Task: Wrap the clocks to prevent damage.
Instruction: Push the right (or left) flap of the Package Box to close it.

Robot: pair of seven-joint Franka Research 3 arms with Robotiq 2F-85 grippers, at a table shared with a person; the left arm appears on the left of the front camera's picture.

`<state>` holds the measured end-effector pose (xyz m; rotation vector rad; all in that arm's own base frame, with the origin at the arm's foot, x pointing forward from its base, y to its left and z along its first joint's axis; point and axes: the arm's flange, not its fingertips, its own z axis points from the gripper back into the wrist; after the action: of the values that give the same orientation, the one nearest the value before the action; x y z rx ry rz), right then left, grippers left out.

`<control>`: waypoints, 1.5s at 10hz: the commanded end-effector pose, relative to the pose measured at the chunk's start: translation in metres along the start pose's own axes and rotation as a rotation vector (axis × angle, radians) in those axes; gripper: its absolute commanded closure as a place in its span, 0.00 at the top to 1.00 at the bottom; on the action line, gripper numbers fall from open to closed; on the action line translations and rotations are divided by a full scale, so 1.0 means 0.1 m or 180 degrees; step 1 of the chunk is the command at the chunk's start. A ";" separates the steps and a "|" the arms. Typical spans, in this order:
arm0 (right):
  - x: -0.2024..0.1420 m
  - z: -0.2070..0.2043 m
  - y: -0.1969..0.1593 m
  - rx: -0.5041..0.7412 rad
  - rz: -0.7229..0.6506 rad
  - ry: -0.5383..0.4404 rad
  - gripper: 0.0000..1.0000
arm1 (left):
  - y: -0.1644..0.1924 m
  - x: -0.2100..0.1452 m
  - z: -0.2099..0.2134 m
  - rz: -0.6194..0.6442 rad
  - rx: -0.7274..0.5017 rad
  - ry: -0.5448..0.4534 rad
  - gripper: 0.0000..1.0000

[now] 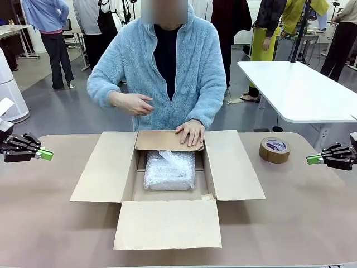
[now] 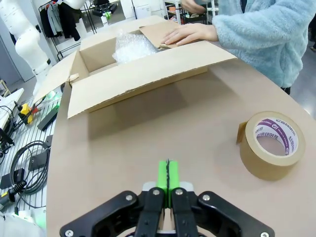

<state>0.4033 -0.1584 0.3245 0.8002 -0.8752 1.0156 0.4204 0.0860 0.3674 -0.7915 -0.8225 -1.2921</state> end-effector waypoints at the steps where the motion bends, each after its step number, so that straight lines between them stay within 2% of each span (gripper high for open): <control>1: -0.01 0.00 0.01 0.0021 -0.0002 0.0013 0.01 | 0.00 0.00 0.00 -0.0007 0.0005 -0.0020 0.01; 15: -0.01 0.00 0.01 0.0021 -0.0002 0.0013 0.01 | 0.00 0.00 0.00 -0.0007 0.0005 -0.0020 0.01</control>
<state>0.4033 -0.1584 0.3245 0.8002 -0.8752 1.0156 0.4204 0.0860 0.3674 -0.7916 -0.8225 -1.2922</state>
